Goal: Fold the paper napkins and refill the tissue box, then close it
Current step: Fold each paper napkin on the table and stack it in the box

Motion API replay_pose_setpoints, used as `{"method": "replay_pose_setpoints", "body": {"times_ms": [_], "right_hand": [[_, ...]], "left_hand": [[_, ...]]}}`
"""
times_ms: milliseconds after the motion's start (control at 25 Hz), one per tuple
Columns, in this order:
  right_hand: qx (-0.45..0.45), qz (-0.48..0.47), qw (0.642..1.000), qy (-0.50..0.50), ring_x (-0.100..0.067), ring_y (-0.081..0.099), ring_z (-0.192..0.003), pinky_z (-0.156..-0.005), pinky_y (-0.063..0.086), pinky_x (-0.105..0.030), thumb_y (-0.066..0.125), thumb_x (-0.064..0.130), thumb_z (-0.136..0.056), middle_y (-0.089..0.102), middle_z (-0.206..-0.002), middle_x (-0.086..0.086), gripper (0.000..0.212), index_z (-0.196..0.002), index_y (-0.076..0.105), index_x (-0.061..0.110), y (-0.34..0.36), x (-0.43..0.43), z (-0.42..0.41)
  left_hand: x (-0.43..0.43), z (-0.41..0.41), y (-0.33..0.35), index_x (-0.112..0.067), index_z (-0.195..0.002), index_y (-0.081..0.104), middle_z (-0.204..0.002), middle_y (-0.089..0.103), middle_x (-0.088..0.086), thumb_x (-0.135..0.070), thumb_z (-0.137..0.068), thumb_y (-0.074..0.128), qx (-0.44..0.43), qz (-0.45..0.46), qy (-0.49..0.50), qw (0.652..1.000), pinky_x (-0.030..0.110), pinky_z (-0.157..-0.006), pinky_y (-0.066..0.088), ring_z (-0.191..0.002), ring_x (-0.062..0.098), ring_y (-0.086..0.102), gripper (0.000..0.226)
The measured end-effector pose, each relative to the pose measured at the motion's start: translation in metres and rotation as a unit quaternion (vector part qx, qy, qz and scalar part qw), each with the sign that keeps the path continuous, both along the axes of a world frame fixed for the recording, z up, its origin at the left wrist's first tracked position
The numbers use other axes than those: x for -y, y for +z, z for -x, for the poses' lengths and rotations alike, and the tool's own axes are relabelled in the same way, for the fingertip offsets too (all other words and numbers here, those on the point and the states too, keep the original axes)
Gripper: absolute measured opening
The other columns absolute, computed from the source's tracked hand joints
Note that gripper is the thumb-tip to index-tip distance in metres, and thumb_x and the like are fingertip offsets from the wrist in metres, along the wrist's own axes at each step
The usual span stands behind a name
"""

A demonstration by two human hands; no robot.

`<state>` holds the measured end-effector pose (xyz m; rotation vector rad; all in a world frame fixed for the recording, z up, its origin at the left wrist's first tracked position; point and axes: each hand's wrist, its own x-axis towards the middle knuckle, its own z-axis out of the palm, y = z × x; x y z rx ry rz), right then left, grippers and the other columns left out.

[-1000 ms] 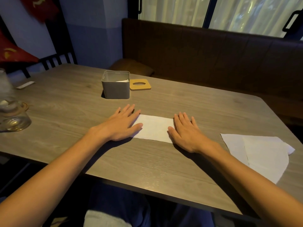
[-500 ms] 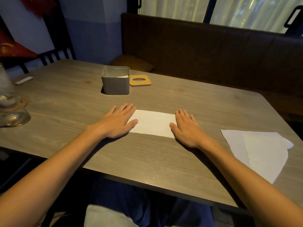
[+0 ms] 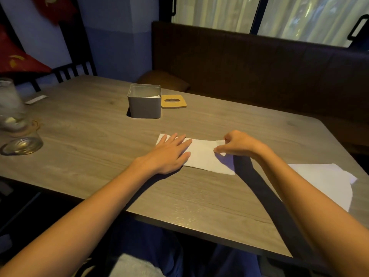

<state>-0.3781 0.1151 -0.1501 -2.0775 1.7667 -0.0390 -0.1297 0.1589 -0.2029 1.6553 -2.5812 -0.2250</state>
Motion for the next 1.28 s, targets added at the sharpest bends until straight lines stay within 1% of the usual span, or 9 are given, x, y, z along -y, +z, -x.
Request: {"method": "replay_pose_setpoints", "body": {"times_ms": [120, 280, 360, 520, 680, 880, 960, 1120, 1280], "right_hand": [[0.071, -0.023, 0.996, -0.043, -0.016, 0.058, -0.08, -0.066, 0.047, -0.023, 0.068, 0.044, -0.089, 0.064, -0.094, -0.005, 0.03, -0.096, 0.062, 0.015, 0.007, -0.004, 0.004], [0.253, -0.037, 0.964, -0.073, -0.019, 0.064, -0.093, -0.071, 0.054, -0.025, 0.07, 0.03, -0.09, 0.067, -0.105, -0.007, 0.02, -0.106, 0.065, 0.019, 0.03, -0.011, 0.004], [0.294, -0.027, 0.953, -0.067, -0.018, 0.068, -0.092, -0.069, 0.057, -0.026, 0.069, 0.025, -0.091, 0.069, -0.104, -0.004, 0.027, -0.116, 0.062, 0.022, 0.042, -0.011, -0.006], [0.311, -0.012, 0.949, -0.053, -0.016, 0.07, -0.085, -0.06, 0.057, -0.022, 0.067, 0.021, -0.093, 0.068, -0.102, -0.006, 0.032, -0.123, 0.058, 0.019, 0.056, -0.007, -0.039], [0.326, -0.034, 0.944, -0.03, -0.013, 0.068, -0.066, -0.051, 0.055, -0.02, 0.062, 0.009, -0.095, 0.069, -0.09, -0.011, 0.027, -0.121, 0.056, 0.011, 0.059, -0.001, -0.083], [0.258, -0.042, 0.965, -0.012, -0.016, 0.07, -0.069, -0.076, 0.062, -0.033, 0.063, 0.008, -0.094, 0.069, -0.086, -0.011, 0.006, -0.092, 0.059, 0.012, 0.04, 0.004, -0.14], [0.229, -0.048, 0.972, -0.002, -0.018, 0.071, -0.069, -0.073, 0.062, -0.031, 0.064, 0.01, -0.094, 0.068, -0.082, -0.009, 0.013, -0.083, 0.057, 0.014, 0.03, 0.004, -0.153], [0.222, -0.061, 0.973, -0.003, -0.019, 0.073, -0.064, -0.063, 0.061, -0.027, 0.064, 0.024, -0.095, 0.072, -0.08, -0.008, 0.015, -0.09, 0.062, 0.01, 0.015, 0.005, -0.162], [0.234, -0.044, 0.971, -0.005, -0.023, 0.076, -0.071, -0.073, 0.063, -0.034, 0.06, 0.033, -0.096, 0.074, -0.086, -0.011, 0.024, -0.1, 0.064, 0.009, 0.01, 0.007, -0.157]], "left_hand": [[0.002, 0.0, -0.004, -0.029, -0.161, 0.01, -0.169, 0.004, 0.0, -0.05, -0.106, 0.018, 0.008, -0.005, 0.0, 1.0, 0.049, -0.123, -0.003, -0.155, 0.025, -0.002, 0.058], [0.004, 0.003, -0.006, -0.035, -0.16, 0.01, -0.169, 0.004, -0.001, -0.057, -0.104, 0.018, 0.013, -0.009, 0.003, 1.0, 0.053, -0.124, -0.002, -0.155, 0.026, -0.001, 0.06], [0.005, 0.007, -0.006, -0.036, -0.159, 0.012, -0.168, 0.008, -0.001, -0.059, -0.103, 0.018, 0.012, -0.013, -0.004, 1.0, 0.056, -0.123, 0.001, -0.155, 0.027, 0.003, 0.061], [0.001, 0.0, 0.004, -0.036, -0.157, 0.02, -0.167, 0.012, 0.001, -0.056, -0.104, 0.022, -0.034, 0.001, -0.002, 0.999, 0.055, -0.124, 0.003, -0.155, 0.028, 0.005, 0.057], [-0.007, -0.047, 0.016, -0.034, -0.158, 0.021, -0.168, 0.01, 0.003, -0.049, -0.106, 0.03, -0.076, 0.002, 0.081, 0.994, 0.051, -0.124, 0.003, -0.155, 0.027, 0.001, 0.055], [-0.019, -0.084, 0.001, -0.037, -0.157, 0.021, -0.166, 0.018, 0.003, -0.053, -0.104, 0.03, -0.055, 0.0, 0.096, 0.994, 0.052, -0.124, 0.006, -0.154, 0.026, 0.009, 0.056], [-0.019, -0.089, -0.004, -0.039, -0.156, 0.022, -0.165, 0.021, 0.001, -0.053, -0.104, 0.031, -0.065, 0.007, 0.087, 0.994, 0.052, -0.124, 0.008, -0.153, 0.024, 0.012, 0.055], [-0.018, -0.092, -0.003, -0.037, -0.154, 0.032, -0.162, 0.03, -0.006, -0.044, -0.108, 0.026, -0.137, 0.007, 0.1, 0.986, 0.046, -0.124, 0.007, -0.152, 0.018, 0.017, 0.047], [-0.017, -0.091, -0.001, -0.035, -0.149, 0.041, -0.155, 0.042, -0.01, -0.036, -0.109, 0.029, -0.228, 0.007, 0.112, 0.967, 0.042, -0.123, 0.012, -0.146, 0.01, 0.031, 0.042]]}}
